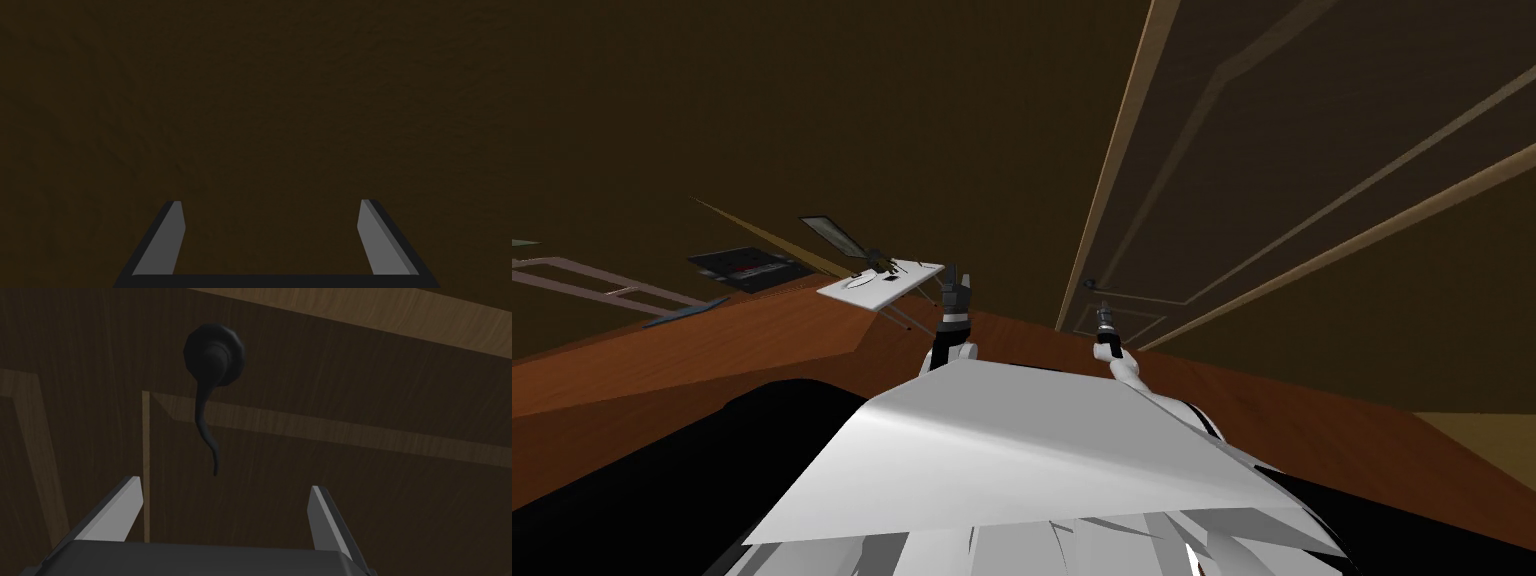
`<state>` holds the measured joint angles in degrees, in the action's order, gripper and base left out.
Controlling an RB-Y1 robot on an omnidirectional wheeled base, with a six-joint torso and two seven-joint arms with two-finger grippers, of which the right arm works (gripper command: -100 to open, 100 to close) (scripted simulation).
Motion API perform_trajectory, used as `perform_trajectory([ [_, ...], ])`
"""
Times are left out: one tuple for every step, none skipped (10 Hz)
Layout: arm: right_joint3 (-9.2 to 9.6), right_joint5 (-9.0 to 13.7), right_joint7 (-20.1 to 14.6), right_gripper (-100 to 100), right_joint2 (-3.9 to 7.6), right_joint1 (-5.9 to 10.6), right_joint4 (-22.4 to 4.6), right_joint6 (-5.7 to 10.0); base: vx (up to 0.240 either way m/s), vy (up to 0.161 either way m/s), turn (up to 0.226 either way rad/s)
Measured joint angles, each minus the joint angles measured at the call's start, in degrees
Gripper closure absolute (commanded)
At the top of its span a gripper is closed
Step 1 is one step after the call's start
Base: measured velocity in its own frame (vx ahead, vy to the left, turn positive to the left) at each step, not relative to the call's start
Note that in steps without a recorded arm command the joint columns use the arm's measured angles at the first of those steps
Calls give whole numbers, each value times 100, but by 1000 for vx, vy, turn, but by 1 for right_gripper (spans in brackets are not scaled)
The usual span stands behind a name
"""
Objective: Pull the door open
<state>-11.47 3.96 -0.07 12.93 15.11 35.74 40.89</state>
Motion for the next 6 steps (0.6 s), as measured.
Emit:
perform_trajectory([
  [-19, 10, -3, -100, 15, 82, -168, 30, 40, -87, 164],
  [-47, 24, -5, -100, 31, 172, -354, 56, 37, -80, 110],
  [-65, 33, -11, -100, 44, 217, -454, 60, 33, -77, 94],
  [-87, 44, -16, -100, 61, 312, -665, 108, 38, -88, 131],
  [-111, 56, -20, -100, 80, 408, -860, 150, 47, -91, 156],
  [-135, 69, -27, -100, 99, 494, -1038, 175, 22, -43, 35],
])
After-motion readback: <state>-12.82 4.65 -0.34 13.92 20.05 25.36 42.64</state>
